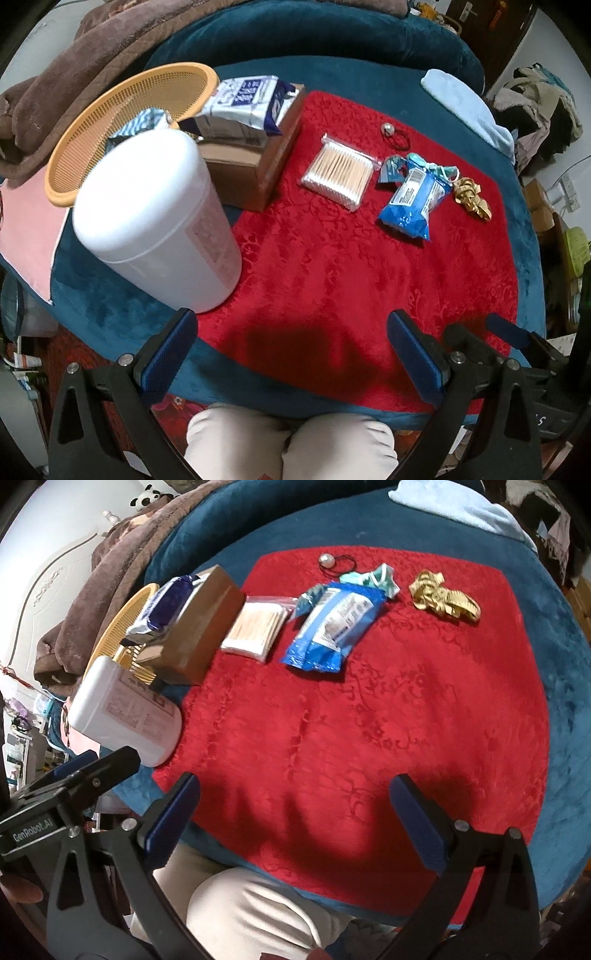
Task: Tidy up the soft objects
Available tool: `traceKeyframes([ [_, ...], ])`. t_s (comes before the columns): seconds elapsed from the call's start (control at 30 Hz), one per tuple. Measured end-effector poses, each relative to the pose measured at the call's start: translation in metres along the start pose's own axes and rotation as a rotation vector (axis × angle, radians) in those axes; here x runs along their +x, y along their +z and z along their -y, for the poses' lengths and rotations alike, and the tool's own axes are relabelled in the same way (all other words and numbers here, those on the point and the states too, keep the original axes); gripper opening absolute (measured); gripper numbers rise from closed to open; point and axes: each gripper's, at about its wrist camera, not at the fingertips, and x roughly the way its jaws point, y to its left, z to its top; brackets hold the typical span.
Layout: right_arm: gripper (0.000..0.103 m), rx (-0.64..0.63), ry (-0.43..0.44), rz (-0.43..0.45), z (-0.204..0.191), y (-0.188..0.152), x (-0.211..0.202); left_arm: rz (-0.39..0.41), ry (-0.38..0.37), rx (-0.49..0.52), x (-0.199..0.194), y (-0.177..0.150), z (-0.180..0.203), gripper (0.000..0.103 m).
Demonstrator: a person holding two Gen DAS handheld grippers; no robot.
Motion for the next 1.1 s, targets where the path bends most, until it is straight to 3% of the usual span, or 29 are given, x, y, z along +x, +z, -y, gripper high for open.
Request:
traceKeyframes([
  [0.63,0.103,0.048,0.009,-0.044,0.035,-0.002,0.017,-0.062,0.002,0.029,0.035,0.007,0.023,0.102],
  [0.87,0.103,0.092,0.000,-0.041,0.054,0.001,0.020,-0.079,-0.048,0.044,0.052,0.019,0.038,0.102],
  [1.1,0.103,0.187,-0.026,-0.003,0.087,0.008,0.015,-0.071,-0.110,0.061,0.072,0.051,0.067,0.102],
])
